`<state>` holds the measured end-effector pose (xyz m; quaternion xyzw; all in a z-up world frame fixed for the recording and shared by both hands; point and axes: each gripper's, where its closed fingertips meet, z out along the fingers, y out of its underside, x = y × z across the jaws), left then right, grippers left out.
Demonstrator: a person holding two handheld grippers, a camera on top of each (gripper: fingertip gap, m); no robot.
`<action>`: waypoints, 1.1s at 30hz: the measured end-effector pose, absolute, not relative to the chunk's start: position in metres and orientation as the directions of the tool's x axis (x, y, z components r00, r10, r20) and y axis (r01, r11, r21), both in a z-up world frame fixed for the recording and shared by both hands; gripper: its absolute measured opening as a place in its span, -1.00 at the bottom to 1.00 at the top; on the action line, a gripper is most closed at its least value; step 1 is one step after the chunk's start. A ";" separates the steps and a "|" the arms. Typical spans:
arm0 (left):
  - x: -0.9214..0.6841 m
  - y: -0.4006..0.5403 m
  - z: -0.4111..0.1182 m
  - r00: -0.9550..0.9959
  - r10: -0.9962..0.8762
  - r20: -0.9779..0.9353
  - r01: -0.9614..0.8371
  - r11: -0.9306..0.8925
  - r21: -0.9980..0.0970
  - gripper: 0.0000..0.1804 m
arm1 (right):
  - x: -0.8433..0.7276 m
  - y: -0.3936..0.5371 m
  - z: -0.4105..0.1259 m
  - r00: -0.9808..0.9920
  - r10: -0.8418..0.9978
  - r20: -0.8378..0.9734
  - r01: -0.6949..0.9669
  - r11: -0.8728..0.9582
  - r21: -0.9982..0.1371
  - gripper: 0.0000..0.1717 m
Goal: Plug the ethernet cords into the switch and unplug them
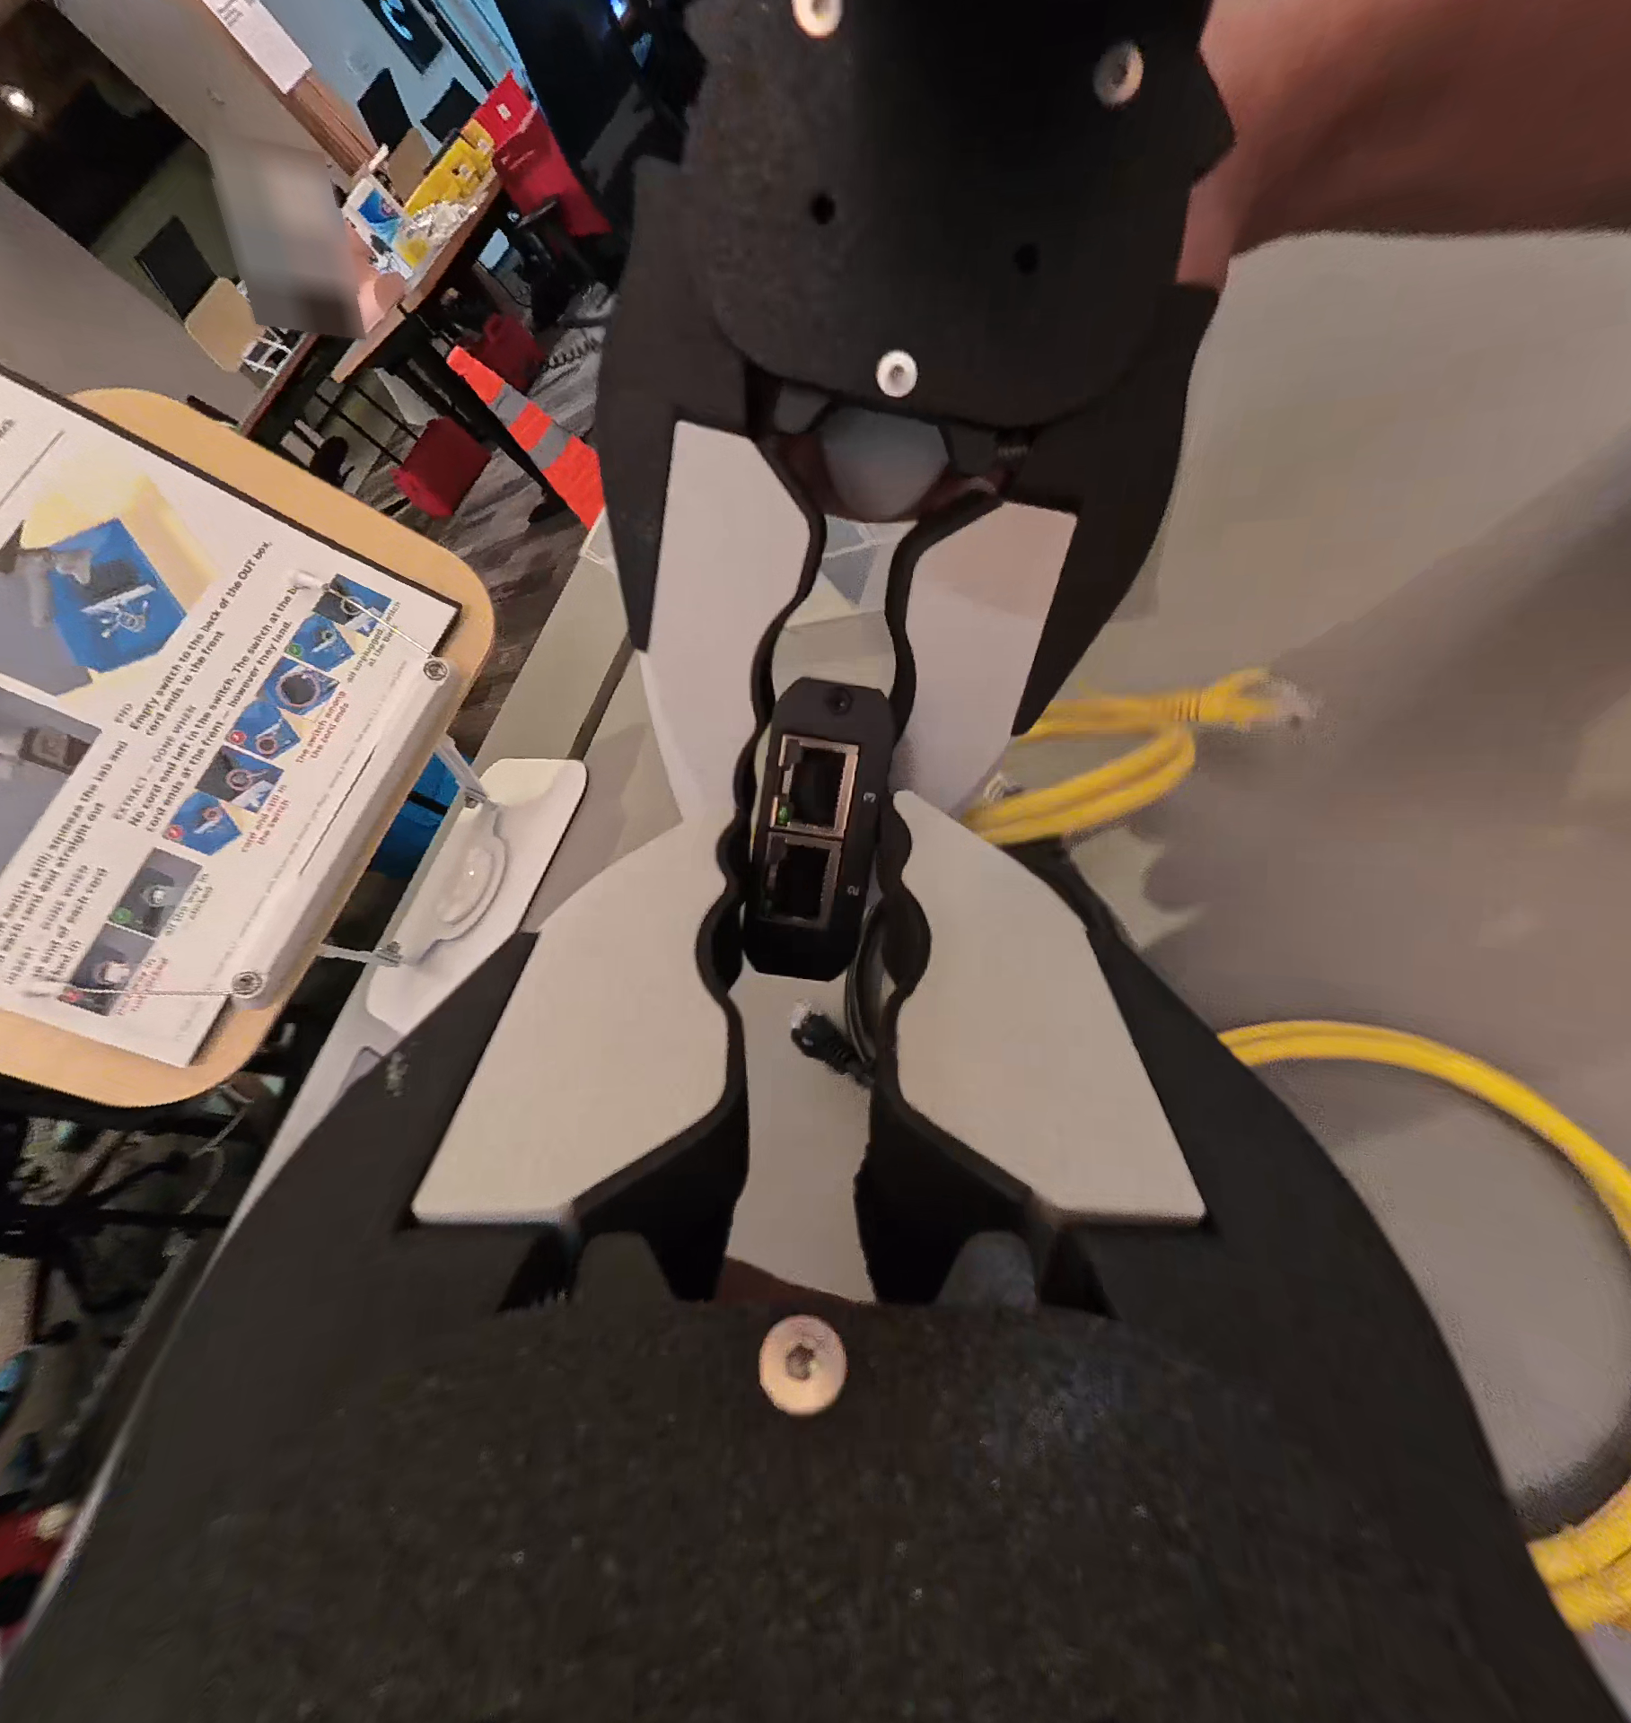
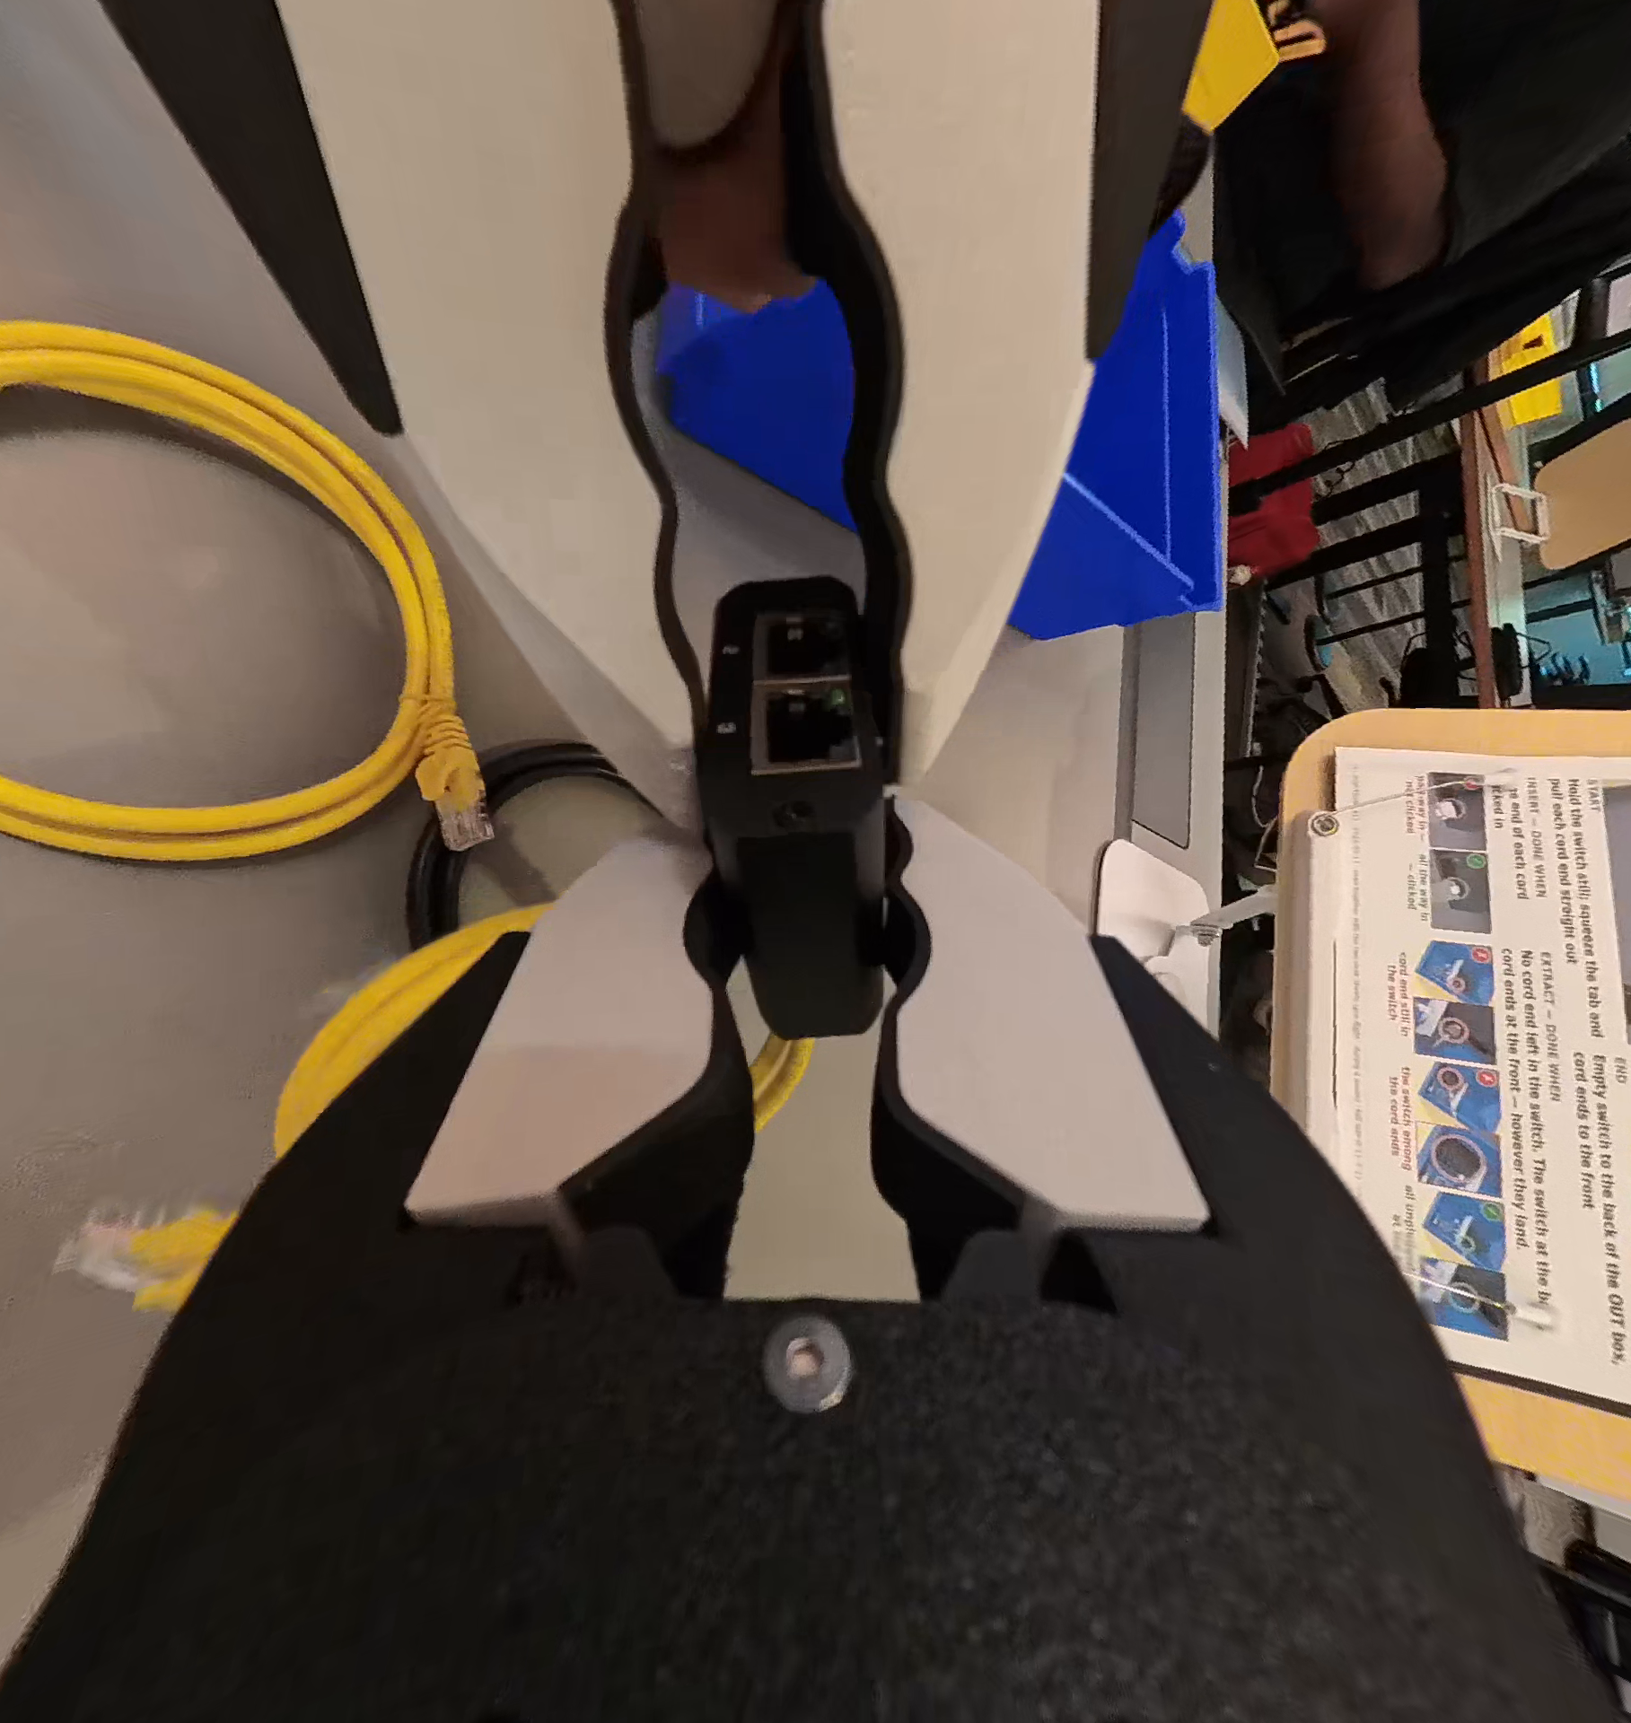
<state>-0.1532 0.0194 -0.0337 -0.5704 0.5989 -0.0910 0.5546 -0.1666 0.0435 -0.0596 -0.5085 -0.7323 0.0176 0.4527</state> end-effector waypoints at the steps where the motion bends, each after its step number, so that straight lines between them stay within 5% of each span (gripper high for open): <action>1: -0.154 0.019 -0.034 0.254 -0.773 -0.581 -0.596 0.348 -0.724 -0.73 | -0.167 0.044 -0.060 -0.076 0.757 0.649 0.728 0.487 -0.483 -0.69; 6: -0.164 0.022 -0.021 0.277 -0.768 -0.577 -0.561 0.358 -0.746 -0.74 | -0.150 0.050 -0.050 -0.018 0.801 0.598 0.714 0.429 -0.553 -0.58; 14: -0.181 0.011 0.031 0.346 -0.776 -0.527 -0.343 0.418 -0.841 -0.74 | -0.140 0.055 -0.053 0.102 0.988 0.113 0.554 0.038 -0.832 -0.39; 15: -0.180 0.009 0.033 0.345 -0.775 -0.529 -0.334 0.425 -0.841 -0.74 | -0.145 0.055 -0.060 0.092 0.988 0.123 0.566 0.049 -0.823 -0.40; 17: -0.180 0.009 0.031 0.346 -0.773 -0.532 -0.337 0.427 -0.839 -0.74 | -0.146 0.061 -0.069 0.090 0.971 0.222 0.618 0.121 -0.777 -0.91; 25: -0.192 0.051 -0.020 0.454 -0.848 -0.274 -0.354 0.111 -0.929 -0.67 | -0.099 0.096 -0.049 0.287 0.891 0.351 0.740 0.026 -0.672 -0.93; 33: -0.184 0.073 -0.062 0.543 -0.773 -0.329 -0.529 -0.010 -0.849 -0.43 | -0.065 0.117 -0.045 0.422 0.731 0.536 0.865 -0.147 -0.480 -0.93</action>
